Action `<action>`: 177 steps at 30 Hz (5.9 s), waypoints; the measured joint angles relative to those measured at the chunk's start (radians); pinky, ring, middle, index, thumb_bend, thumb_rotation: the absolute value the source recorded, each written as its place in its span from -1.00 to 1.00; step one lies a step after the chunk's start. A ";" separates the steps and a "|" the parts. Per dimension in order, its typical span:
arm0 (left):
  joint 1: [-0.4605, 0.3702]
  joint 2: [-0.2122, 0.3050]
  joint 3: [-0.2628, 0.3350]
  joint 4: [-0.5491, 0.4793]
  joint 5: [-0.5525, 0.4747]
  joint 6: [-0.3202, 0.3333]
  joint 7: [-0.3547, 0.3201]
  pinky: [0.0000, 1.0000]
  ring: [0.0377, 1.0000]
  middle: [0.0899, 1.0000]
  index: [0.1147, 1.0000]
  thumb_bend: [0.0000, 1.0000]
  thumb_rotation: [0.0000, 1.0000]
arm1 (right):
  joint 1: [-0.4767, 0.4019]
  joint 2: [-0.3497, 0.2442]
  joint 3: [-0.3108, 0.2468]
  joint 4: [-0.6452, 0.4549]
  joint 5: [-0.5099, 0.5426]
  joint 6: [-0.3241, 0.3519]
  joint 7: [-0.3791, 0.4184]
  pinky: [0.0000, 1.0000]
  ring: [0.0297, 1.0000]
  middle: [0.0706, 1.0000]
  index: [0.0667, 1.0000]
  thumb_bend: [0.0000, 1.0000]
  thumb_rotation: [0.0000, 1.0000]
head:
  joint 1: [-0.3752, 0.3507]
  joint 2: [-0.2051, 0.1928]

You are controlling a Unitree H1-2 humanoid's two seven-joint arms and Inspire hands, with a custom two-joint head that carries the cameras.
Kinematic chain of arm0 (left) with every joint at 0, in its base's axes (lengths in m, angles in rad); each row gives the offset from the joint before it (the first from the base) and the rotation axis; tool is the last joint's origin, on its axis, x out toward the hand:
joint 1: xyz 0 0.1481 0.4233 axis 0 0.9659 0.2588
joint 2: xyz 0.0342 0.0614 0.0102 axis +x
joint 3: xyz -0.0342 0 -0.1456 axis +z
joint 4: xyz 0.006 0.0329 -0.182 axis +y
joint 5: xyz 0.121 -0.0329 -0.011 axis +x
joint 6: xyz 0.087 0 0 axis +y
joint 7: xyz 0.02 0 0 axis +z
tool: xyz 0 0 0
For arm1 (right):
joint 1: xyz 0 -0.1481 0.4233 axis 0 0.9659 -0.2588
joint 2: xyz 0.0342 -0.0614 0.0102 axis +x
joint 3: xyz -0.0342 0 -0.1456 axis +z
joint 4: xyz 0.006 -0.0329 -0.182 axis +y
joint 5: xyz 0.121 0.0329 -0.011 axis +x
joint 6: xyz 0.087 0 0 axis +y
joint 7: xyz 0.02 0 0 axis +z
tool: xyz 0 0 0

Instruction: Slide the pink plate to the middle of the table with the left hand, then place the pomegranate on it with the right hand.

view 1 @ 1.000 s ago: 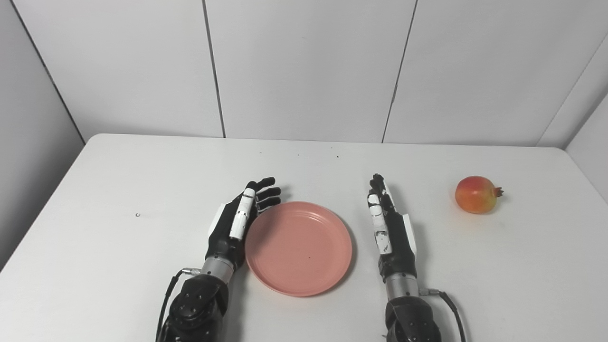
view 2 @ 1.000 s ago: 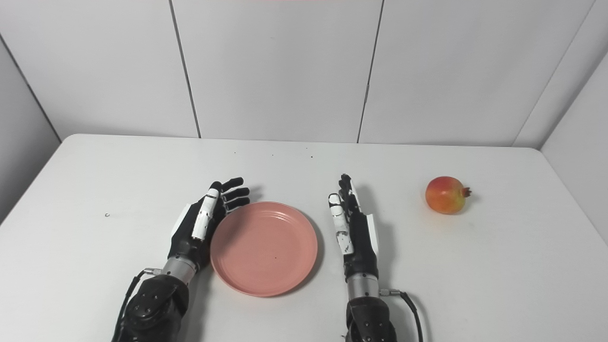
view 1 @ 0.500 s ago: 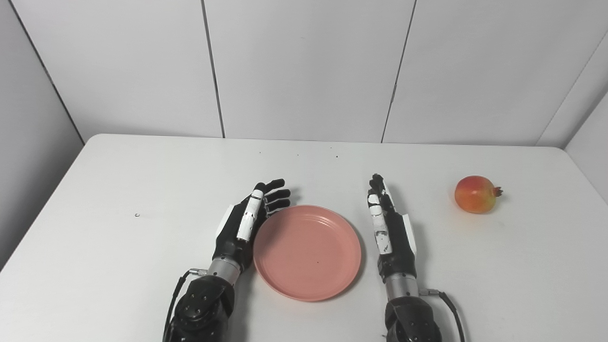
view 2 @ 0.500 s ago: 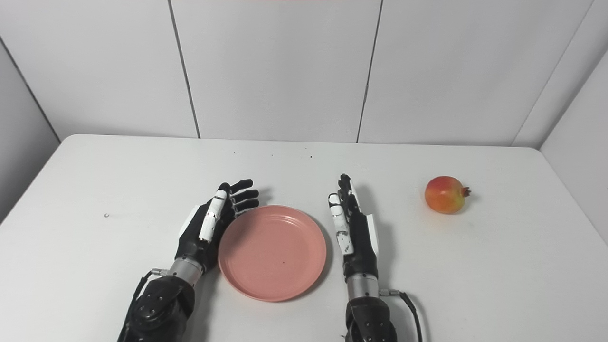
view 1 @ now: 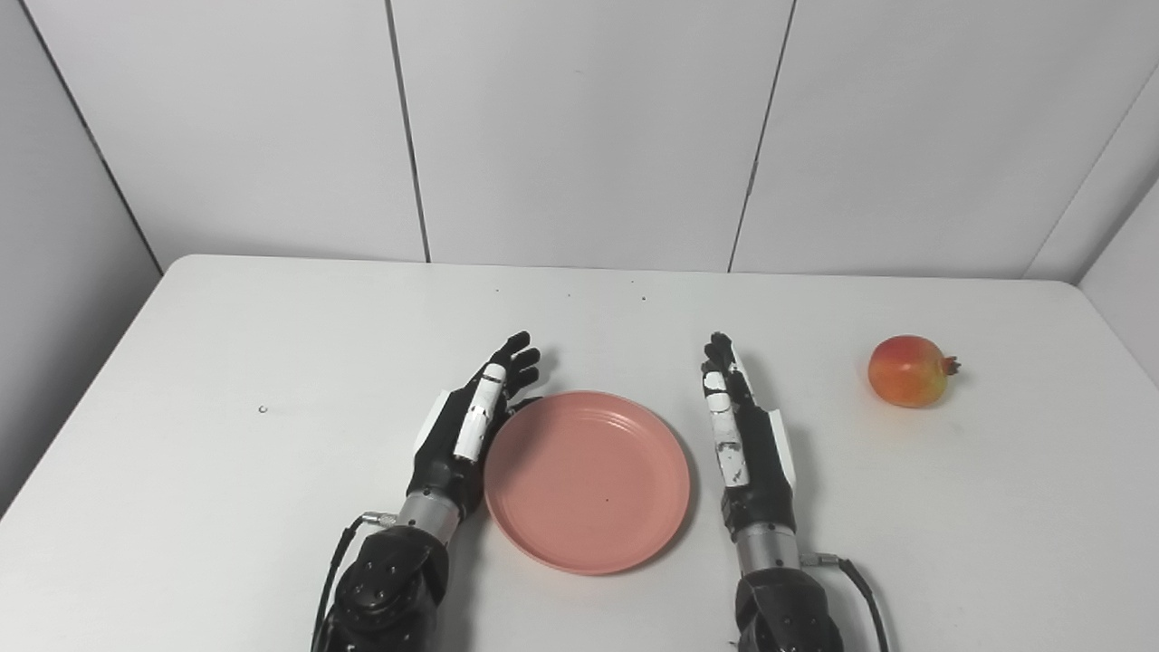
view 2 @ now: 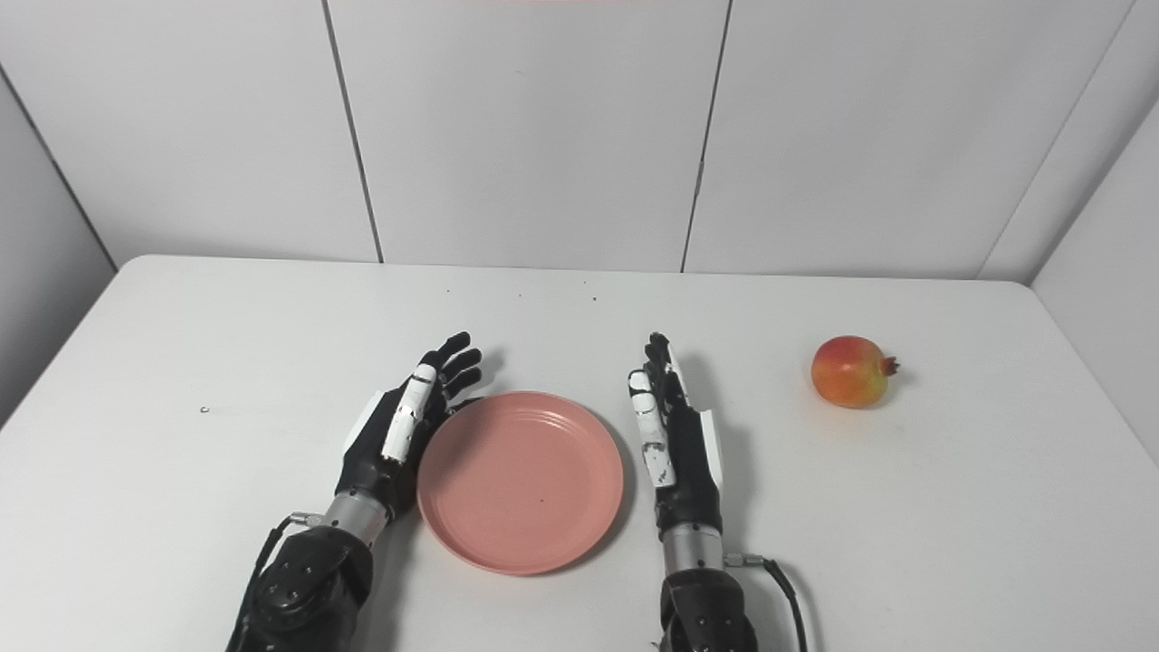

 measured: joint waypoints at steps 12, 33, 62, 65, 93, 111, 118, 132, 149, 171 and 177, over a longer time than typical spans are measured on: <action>0.000 0.000 -0.001 0.027 0.036 -0.064 0.014 0.76 0.80 0.77 0.72 -0.39 1.00 | 0.038 -0.046 -0.008 -0.064 -0.118 -0.007 -0.078 0.81 0.83 0.81 0.82 0.18 0.78 | -0.003 -0.003; 0.000 -0.034 0.085 0.087 -0.114 -0.190 -0.023 0.68 0.70 0.66 0.60 -0.23 0.69 | 0.029 -0.070 -0.059 -0.088 -0.129 -0.007 -0.124 0.82 0.80 0.79 0.81 0.14 0.73 | -0.003 -0.005; 0.000 0.002 0.036 0.085 -0.040 -0.188 -0.016 0.70 0.72 0.68 0.61 -0.32 0.98 | -0.040 -0.170 -0.206 -0.199 -0.273 0.042 -0.239 0.79 0.83 0.82 0.82 0.34 -0.14 | -0.025 -0.003; 0.000 0.003 0.036 0.085 -0.035 -0.188 -0.016 0.70 0.72 0.68 0.62 -0.31 0.98 | -0.055 -0.197 -0.215 -0.197 -0.273 0.059 -0.235 0.76 0.83 0.82 0.83 0.37 -0.19 | -0.026 -0.005; 0.000 0.003 0.039 0.085 -0.022 -0.194 -0.015 0.67 0.70 0.67 0.62 -0.32 0.93 | -0.260 -0.394 -0.178 0.152 -0.370 0.275 -0.237 0.50 0.75 0.80 0.79 0.62 -0.27 | -0.038 0.000; 0.000 0.002 0.046 0.085 -0.027 -0.194 -0.015 0.66 0.69 0.67 0.63 -0.31 0.87 | -0.311 -0.429 -0.110 0.328 -0.329 0.290 -0.189 0.47 0.70 0.76 0.73 0.69 -0.28 | -0.043 0.003; 0.000 0.002 0.049 0.085 -0.027 -0.194 -0.015 0.66 0.69 0.67 0.62 -0.32 0.83 | -0.323 -0.438 -0.109 0.360 -0.310 0.290 -0.183 0.47 0.71 0.77 0.74 0.73 -0.36 | -0.043 0.006; 0.000 0.002 0.051 0.085 -0.035 -0.193 -0.016 0.67 0.70 0.68 0.64 -0.32 0.81 | -0.342 -0.449 -0.129 0.386 -0.241 0.279 -0.208 -0.43 -0.23 -0.09 0.53 0.16 -0.99 | -0.041 0.011; 0.000 0.002 0.051 0.083 -0.036 -0.191 -0.016 0.67 0.71 0.69 0.65 -0.33 0.88 | -0.341 -0.432 -0.091 0.470 -0.258 0.171 -0.363 -0.34 -0.22 -0.21 -0.01 0.04 -1.00 | -0.038 0.014; 0.001 0.003 0.046 0.081 -0.025 -0.191 -0.014 0.67 0.70 0.67 0.63 -0.32 0.86 | -0.211 -0.336 -0.083 0.188 -0.199 0.115 -0.339 -0.19 -0.20 -0.08 -0.04 0.03 -1.00 | -0.031 0.018; 0.001 0.003 0.047 0.080 -0.025 -0.190 -0.014 0.66 0.70 0.67 0.63 -0.32 0.84 | -0.191 -0.308 -0.064 0.055 -0.198 0.115 -0.274 -0.18 -0.20 -0.08 -0.02 0.03 -1.00 | -0.029 0.021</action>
